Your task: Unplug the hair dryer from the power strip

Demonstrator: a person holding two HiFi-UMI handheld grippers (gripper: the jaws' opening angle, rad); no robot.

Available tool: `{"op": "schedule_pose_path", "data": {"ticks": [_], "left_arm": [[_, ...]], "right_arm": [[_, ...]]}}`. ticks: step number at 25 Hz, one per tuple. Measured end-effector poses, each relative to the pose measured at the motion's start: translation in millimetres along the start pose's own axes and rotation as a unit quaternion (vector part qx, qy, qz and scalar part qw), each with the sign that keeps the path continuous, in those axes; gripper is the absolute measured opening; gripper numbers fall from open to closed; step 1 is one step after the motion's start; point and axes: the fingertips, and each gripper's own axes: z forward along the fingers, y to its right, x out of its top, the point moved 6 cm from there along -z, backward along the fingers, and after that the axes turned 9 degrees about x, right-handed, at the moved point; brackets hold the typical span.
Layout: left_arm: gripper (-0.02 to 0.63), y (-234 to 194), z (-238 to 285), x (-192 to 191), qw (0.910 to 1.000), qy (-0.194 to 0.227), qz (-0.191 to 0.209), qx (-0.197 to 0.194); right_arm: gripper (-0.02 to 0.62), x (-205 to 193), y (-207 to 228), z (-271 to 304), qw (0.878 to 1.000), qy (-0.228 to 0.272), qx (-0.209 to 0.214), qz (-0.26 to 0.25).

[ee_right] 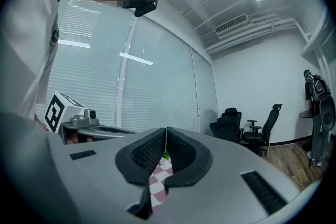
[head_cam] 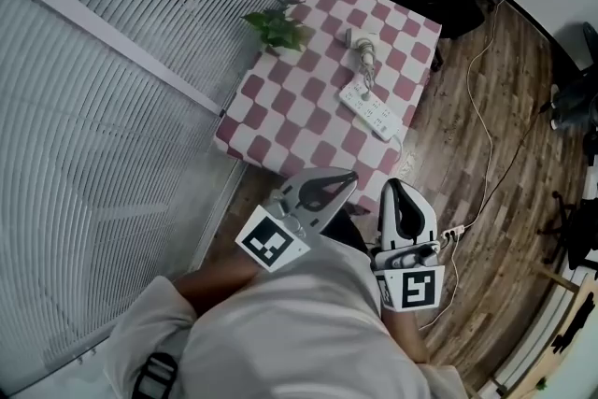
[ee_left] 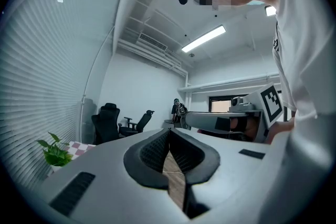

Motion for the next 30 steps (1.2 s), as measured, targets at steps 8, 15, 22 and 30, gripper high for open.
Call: {"op": "schedule_pose_path", "data": {"ticks": [8, 15, 22, 30], "left_arm": [[0.032, 13, 55, 1, 0.9995, -0.005, 0.015, 0.026], [0.032, 20, 86, -4, 0.9984, -0.003, 0.008, 0.056], [0.032, 14, 101, -12, 0.9976, -0.019, 0.028, 0.06], [0.032, -22, 109, -22, 0.9965, -0.044, 0.037, 0.061]], "right_arm": [[0.032, -1, 60, -6, 1.0, 0.008, 0.023, 0.002], [0.032, -10, 95, -9, 0.999, 0.003, 0.044, 0.0], [0.032, -15, 109, 0, 0.999, 0.002, 0.053, 0.008], [0.034, -23, 110, 34, 0.998, -0.011, 0.05, 0.021]]}}
